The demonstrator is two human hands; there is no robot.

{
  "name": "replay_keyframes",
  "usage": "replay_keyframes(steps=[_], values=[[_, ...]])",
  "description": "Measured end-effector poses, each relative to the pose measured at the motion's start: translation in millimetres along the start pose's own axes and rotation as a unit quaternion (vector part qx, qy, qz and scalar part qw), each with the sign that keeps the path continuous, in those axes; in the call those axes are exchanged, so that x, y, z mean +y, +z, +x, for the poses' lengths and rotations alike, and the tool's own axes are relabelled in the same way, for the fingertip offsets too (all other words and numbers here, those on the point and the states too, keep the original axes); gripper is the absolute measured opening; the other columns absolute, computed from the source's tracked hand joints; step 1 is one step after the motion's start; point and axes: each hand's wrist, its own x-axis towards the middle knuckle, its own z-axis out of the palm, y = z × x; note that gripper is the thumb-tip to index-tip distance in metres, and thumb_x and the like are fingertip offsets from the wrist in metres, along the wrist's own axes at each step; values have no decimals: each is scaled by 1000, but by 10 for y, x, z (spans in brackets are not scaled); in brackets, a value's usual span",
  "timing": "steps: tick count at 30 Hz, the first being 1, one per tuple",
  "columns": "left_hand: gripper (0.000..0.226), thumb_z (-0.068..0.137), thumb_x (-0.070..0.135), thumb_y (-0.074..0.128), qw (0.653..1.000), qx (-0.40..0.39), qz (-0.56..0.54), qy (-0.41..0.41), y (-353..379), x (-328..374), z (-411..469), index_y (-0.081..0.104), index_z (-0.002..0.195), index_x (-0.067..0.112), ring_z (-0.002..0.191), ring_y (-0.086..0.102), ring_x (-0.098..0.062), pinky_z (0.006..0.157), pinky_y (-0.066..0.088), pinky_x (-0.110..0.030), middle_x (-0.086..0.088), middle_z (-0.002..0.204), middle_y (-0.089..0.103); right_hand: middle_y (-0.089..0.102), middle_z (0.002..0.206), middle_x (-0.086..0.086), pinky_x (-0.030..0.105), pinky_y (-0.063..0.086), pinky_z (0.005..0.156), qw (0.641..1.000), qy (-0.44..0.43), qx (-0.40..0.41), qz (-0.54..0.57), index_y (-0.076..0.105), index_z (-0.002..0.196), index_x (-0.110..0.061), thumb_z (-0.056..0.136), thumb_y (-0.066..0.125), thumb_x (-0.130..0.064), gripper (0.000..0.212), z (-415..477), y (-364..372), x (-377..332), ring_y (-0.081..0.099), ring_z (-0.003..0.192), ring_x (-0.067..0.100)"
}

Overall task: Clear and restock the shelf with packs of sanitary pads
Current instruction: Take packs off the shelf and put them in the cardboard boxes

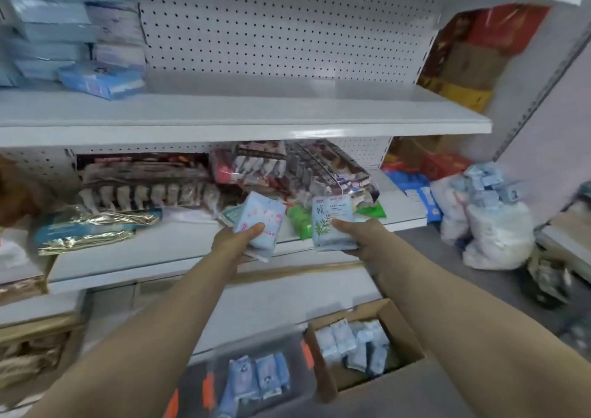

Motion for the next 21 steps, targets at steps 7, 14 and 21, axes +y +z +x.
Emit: replay_keyframes(steps=[7,14,21], values=[[26,90,10,69,987,-10,-68,-147,1576,-890,403,64,116,6,83,68,-19,62,57,-30,-7,95,72,69,122,21,42,61,86,986,77,-145,-30,60,130,4,46,101,-34,101,1191,-1397,520,71,105,33],[42,84,21,79,975,51,-59,-209,2615,-1966,732,66,118,0,86,69,-25,51,50,-22,-12,105,73,77,106,10,38,62,74,977,164,-131,-42,59,131,-3,66,95,-25,78,2053,-2438,1215,75,95,28],[40,87,19,76,955,82,-48,-282,2954,-3127,1266,60,122,8,89,65,-21,70,52,-26,-11,115,69,77,107,7,49,57,95,970,223,-94,-24,73,109,-10,63,95,-37,57,2773,-2659,2293,72,102,28]])
